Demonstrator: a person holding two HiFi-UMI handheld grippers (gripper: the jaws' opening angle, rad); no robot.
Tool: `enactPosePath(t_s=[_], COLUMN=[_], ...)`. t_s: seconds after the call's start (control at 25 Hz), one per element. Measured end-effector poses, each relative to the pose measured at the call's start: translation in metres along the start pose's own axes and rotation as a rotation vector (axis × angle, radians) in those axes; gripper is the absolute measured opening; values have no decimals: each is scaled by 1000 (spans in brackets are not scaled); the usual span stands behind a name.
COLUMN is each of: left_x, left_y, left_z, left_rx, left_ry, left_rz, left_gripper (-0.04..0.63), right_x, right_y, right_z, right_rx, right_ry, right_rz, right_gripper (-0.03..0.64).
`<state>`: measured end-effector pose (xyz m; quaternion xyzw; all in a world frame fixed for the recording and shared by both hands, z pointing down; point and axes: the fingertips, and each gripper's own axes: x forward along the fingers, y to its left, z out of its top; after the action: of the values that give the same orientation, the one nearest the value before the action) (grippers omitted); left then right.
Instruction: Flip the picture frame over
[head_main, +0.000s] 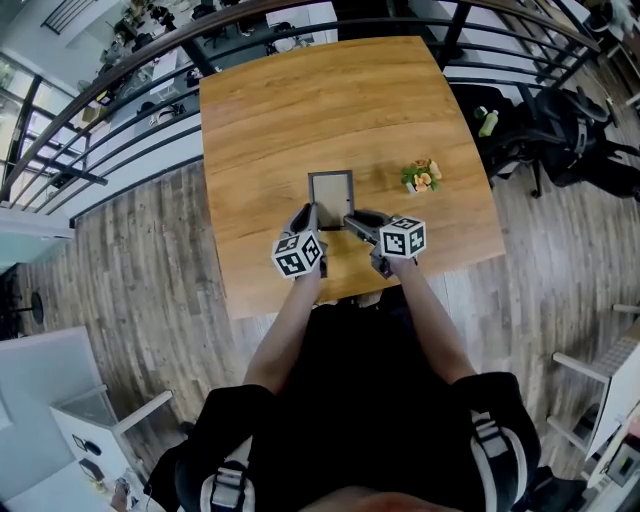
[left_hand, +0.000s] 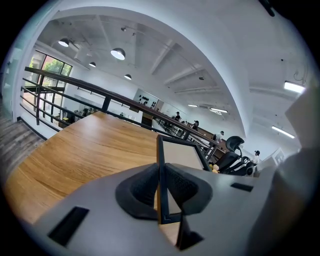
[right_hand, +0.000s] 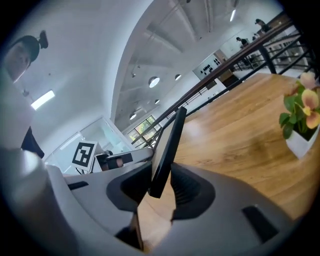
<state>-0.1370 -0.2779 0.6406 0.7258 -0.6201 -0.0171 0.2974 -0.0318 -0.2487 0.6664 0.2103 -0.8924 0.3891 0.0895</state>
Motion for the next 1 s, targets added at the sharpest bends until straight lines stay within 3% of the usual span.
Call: enactPosePath(t_s=[0.4,0.8,1.0], left_x=[5,10,8], left_y=[-8,-9,-11], left_z=[-1,-4,-12], left_rx=[6,-95,-91], left_ry=[0,-1,25], left_rz=[-42,-118,-131], left_gripper=[58,60,60], right_x=[-13,-20,-23], right_y=[3,5,3], right_z=[14,20,14], right_rx=[128,81,60], right_ry=[-106,-119,-112], right_rz=[68,61,38], right_gripper=[83,77,77])
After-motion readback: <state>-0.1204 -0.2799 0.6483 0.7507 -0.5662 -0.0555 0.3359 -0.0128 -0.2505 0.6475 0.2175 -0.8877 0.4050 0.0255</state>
